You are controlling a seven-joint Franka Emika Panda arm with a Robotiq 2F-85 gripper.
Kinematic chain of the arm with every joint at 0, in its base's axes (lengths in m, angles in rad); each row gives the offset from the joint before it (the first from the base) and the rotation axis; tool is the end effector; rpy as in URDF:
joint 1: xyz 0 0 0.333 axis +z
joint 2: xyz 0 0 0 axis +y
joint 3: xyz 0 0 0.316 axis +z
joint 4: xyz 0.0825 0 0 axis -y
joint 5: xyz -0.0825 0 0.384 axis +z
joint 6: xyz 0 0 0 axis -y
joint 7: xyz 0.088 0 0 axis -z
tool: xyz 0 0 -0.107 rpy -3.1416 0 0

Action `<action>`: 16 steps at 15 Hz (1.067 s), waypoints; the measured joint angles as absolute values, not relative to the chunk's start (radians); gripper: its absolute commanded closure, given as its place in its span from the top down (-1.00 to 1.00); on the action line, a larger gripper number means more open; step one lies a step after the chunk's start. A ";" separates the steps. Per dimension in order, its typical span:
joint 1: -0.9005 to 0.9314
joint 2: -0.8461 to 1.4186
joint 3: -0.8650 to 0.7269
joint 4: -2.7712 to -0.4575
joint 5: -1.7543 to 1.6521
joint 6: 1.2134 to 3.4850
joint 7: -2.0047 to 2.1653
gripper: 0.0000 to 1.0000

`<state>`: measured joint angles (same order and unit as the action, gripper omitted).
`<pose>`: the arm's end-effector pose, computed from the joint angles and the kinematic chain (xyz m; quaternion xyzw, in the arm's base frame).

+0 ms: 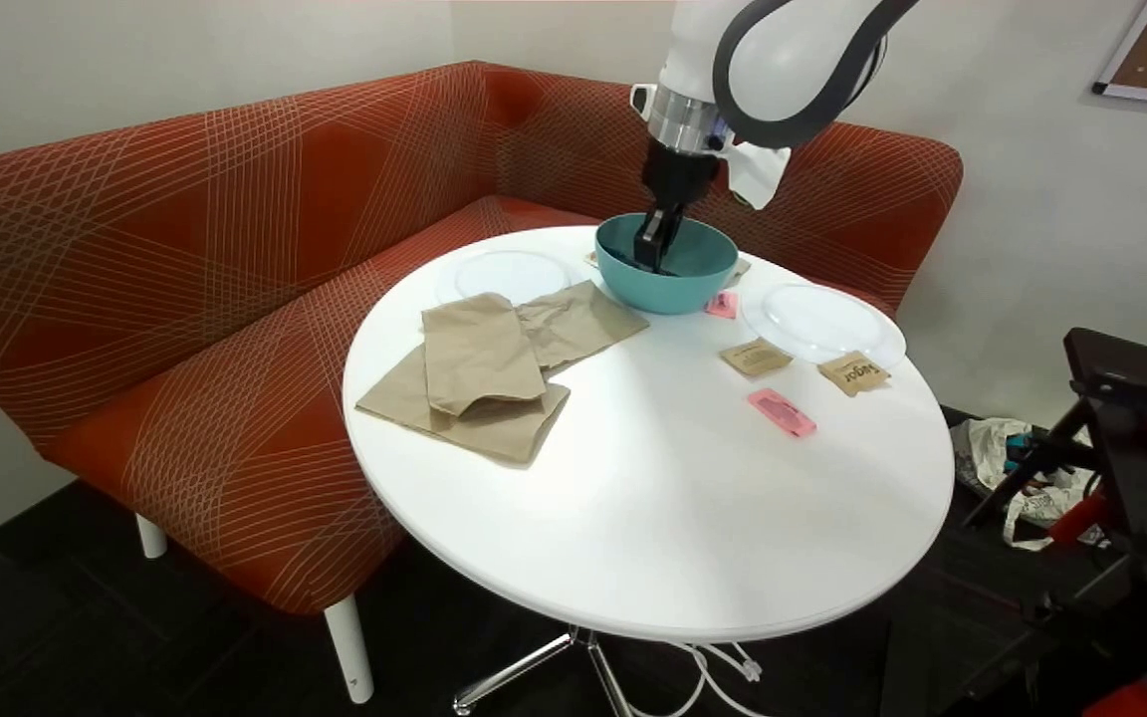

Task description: Remove the pen from the teal bowl and put it on the table

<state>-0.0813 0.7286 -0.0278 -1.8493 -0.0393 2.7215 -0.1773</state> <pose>0.6457 -0.0683 0.1401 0.9957 0.0555 0.0684 0.0283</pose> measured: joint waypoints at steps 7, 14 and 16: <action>-0.083 0.585 -0.036 -1.878 -0.039 2.726 -0.146 -0.94; -0.076 0.315 0.019 -2.030 -0.012 2.726 -0.146 -0.94; -0.061 0.254 0.054 -2.085 0.016 2.726 -0.146 -0.94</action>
<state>-0.0612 0.2536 0.0537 -2.0851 0.0158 2.7262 -0.1459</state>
